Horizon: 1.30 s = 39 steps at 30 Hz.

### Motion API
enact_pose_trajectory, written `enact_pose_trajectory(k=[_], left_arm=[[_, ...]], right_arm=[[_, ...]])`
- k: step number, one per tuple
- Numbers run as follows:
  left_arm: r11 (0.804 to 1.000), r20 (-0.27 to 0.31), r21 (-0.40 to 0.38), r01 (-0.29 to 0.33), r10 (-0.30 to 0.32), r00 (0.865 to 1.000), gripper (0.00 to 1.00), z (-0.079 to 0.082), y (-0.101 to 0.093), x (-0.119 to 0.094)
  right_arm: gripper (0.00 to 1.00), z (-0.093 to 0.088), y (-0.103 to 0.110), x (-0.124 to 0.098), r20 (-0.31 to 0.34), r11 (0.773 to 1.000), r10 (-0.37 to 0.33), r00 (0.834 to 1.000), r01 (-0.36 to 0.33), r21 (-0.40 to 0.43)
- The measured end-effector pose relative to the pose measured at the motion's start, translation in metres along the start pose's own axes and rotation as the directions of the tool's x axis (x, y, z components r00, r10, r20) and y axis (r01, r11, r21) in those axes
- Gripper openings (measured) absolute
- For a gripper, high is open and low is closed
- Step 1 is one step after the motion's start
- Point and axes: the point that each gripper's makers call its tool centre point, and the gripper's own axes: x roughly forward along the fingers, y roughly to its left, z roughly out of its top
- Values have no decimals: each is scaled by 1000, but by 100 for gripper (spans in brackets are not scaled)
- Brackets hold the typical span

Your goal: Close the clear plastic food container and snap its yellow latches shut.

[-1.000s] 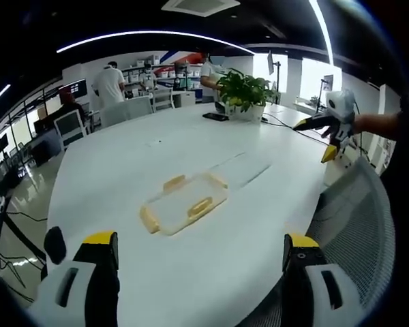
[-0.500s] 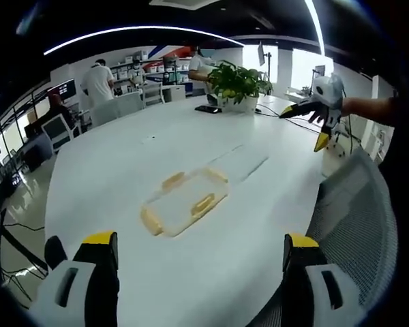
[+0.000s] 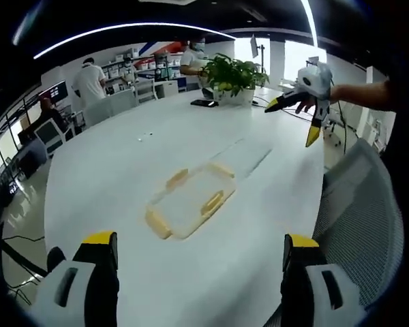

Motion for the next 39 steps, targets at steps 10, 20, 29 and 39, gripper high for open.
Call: enact_pose_trajectory(k=[10,20,29,39], left_arm=[[999,-42,36,21,-19,999,97,-5,16,11],[995,-91,78,69,-62,994,94,-12,25,25],[988,-130,104,112,-98,987,87,-20,38,38],[973,-172,165,160,-131,976,76,-20,51,55]], right_arm=[[88,15,-7,21,-23,995,59,998,-60,-76],[83,31,-10,43,-41,985,115,992,-120,-121],[75,45,-16,66,-56,979,142,988,-149,-142],[65,55,-13,91,-109,966,182,977,-198,-165]])
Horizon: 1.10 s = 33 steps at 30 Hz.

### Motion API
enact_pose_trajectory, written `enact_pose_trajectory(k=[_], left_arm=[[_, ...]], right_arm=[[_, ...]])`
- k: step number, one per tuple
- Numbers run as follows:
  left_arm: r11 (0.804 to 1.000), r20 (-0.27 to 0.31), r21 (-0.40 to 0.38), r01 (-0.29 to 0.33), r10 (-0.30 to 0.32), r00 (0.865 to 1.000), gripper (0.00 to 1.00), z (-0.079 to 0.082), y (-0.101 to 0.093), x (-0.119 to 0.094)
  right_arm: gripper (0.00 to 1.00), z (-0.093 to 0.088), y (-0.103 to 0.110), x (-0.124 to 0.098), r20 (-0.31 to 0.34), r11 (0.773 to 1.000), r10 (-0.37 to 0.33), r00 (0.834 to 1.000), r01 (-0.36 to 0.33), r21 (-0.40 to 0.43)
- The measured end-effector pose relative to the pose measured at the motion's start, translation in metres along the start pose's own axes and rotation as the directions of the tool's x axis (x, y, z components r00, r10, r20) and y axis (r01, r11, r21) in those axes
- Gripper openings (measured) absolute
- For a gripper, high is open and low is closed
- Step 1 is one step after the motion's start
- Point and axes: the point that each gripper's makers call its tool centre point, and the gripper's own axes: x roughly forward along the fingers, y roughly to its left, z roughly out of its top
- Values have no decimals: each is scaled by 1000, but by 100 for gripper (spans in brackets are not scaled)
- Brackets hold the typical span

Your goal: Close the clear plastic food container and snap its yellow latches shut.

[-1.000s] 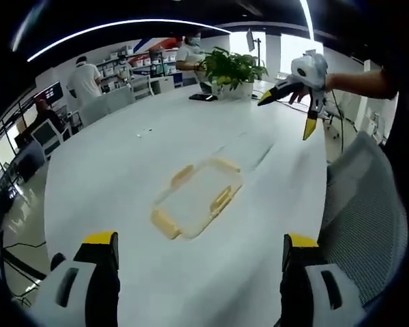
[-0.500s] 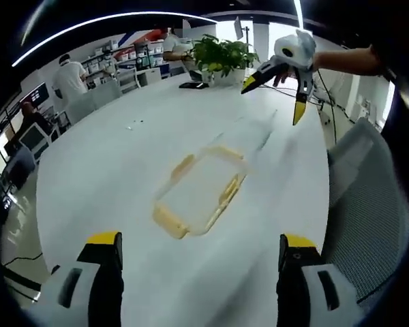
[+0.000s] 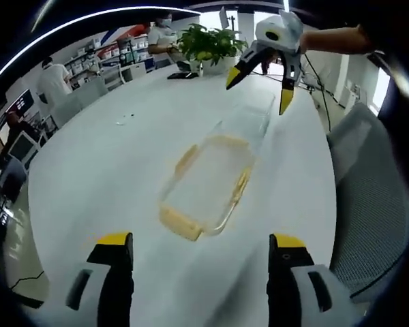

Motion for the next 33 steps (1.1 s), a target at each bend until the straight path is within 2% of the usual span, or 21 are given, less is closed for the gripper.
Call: enact_pose_trajectory(k=[7,13,21,33], left_arm=[[999,-8,34,21,-20,1000,65,4,12,9],[995,-47,81,60,-57,997,59,0,17,18],[987,-94,123,104,-92,991,53,-8,26,30],[971,-139,179,159,-135,981,44,-9,32,45]], right_arm=[[59,2,-2,19,-60,999,37,998,-38,-19],[53,-1,-3,33,-113,997,60,992,-65,-38],[47,-14,-2,52,-216,992,97,972,-112,-58],[43,-20,0,73,-275,987,119,954,-144,-71]])
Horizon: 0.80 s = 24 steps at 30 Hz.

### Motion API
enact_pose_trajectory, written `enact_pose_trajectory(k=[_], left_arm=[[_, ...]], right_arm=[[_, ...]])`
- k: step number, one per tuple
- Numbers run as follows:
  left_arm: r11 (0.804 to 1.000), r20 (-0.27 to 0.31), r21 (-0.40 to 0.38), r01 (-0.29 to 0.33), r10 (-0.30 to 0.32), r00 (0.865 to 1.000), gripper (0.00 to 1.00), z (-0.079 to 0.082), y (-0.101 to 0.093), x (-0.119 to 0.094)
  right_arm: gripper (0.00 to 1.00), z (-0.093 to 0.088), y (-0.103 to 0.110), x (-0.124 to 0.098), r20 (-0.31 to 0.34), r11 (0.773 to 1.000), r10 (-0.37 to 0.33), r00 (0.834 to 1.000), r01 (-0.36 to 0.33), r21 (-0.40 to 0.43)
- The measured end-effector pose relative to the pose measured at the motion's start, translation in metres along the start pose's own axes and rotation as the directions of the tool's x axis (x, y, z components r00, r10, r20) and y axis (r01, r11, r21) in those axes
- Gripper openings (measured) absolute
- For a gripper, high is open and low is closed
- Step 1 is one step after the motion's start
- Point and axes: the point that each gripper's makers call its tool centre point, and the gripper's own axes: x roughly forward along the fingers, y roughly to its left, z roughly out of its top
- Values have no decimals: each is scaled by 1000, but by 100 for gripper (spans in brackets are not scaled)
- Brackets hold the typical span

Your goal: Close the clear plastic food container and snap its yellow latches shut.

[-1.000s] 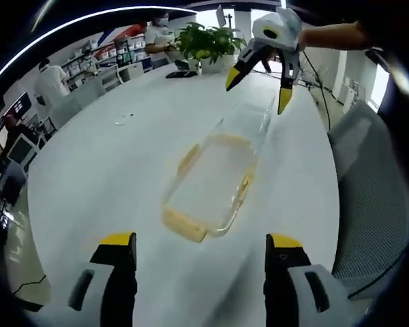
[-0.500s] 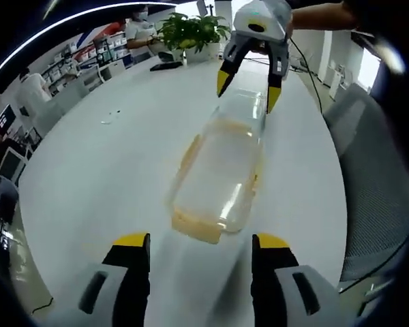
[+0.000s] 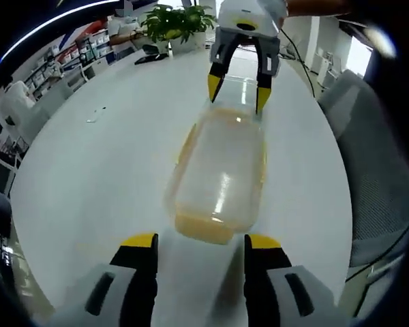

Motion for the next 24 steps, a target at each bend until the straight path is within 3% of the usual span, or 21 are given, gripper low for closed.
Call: enact_pose_trajectory(k=[14,24], left_arm=[[996,-18,43,72,-72,997,43,-1,-3,13],[988,-8,94,126,-126,992,43,-5,-3,19]], right_arm=[[41,-8,1,19,-68,999,24,997,-27,-33],[40,-5,3,18,-51,997,57,997,-60,-55]])
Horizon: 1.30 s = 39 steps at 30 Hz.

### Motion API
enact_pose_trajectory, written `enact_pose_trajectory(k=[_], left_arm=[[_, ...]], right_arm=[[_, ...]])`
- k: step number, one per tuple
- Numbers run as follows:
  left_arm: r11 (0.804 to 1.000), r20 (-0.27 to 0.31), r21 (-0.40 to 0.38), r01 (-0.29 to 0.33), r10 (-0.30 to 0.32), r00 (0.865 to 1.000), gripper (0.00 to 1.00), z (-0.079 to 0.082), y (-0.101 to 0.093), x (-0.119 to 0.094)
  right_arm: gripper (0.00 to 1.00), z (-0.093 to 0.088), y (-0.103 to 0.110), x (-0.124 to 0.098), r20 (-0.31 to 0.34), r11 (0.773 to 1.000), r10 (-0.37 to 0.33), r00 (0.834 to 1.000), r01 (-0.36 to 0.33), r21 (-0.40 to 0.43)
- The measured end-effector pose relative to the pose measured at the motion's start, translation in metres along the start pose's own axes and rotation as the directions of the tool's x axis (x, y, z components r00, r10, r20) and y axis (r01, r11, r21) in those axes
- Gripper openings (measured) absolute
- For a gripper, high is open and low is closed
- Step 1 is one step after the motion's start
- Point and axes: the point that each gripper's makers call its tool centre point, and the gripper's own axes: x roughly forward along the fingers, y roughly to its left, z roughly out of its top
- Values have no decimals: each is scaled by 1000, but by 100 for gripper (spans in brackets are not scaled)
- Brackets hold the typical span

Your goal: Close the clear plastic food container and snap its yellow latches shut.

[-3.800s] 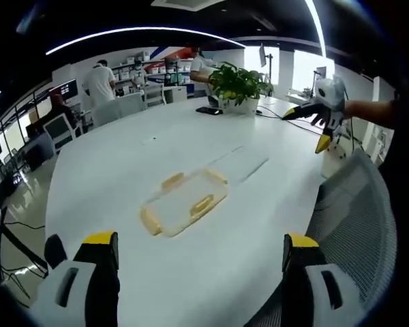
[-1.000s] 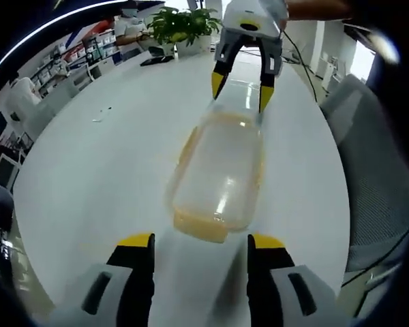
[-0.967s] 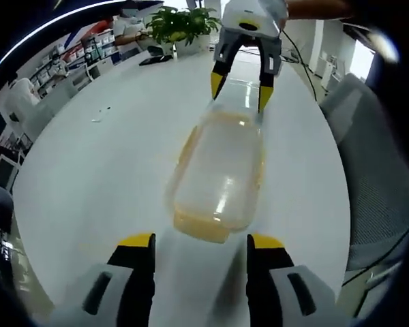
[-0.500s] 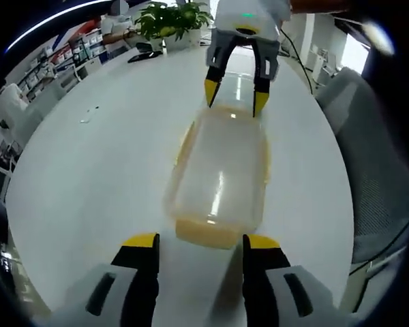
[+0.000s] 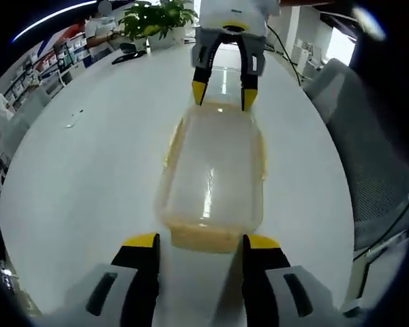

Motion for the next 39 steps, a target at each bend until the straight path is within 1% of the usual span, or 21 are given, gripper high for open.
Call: enact_pose_trajectory(k=[3,6,7,8,9,10,13,14,15,16,19,24,30,33,39], left_arm=[[1000,8,3,30,-30,1000,43,0,-3,2],[997,10,19,74,-74,997,43,3,-8,4],[994,6,31,100,-101,995,42,4,-8,4],[993,3,36,113,-114,994,40,4,-9,4],[994,0,23,107,-107,994,39,4,-6,4],[993,-3,15,114,-114,993,38,4,-6,4],[993,-1,20,114,-114,994,38,5,-6,3],[993,0,19,119,-119,993,35,5,-7,2],[994,-21,31,101,-101,995,33,1,-5,1],[994,-12,42,105,-105,994,33,3,-7,2],[994,-18,40,103,-102,995,33,5,-7,1],[995,-26,38,97,-96,995,32,4,-6,1],[993,-35,38,109,-107,994,32,2,-9,0],[994,-39,40,105,-104,994,32,1,-8,-3],[994,-48,41,100,-98,994,32,5,-10,-17]], right_arm=[[39,1,1,0,6,1000,7,1000,-7,-12],[39,1,0,0,9,1000,10,1000,-10,-17],[39,1,-1,0,8,1000,12,1000,-12,-20],[39,2,-2,0,9,1000,13,1000,-13,-23],[39,2,-3,0,8,1000,14,1000,-13,-24],[39,2,-4,0,8,1000,14,1000,-14,-24],[38,3,-6,0,10,1000,13,1000,-13,-22],[38,3,-6,0,10,1000,13,1000,-13,-21],[38,4,-6,0,15,1000,14,1000,-13,-26],[38,4,-6,0,13,1000,12,1000,-12,-25],[37,5,-8,0,15,1000,11,1000,-10,-22],[36,5,-8,0,18,1000,3,1000,-3,-24],[36,6,-6,-4,17,999,6,1000,-5,-38],[36,10,-5,-8,28,999,2,1000,-1,-36],[36,18,-1,-16,49,999,-3,999,4,-37]])
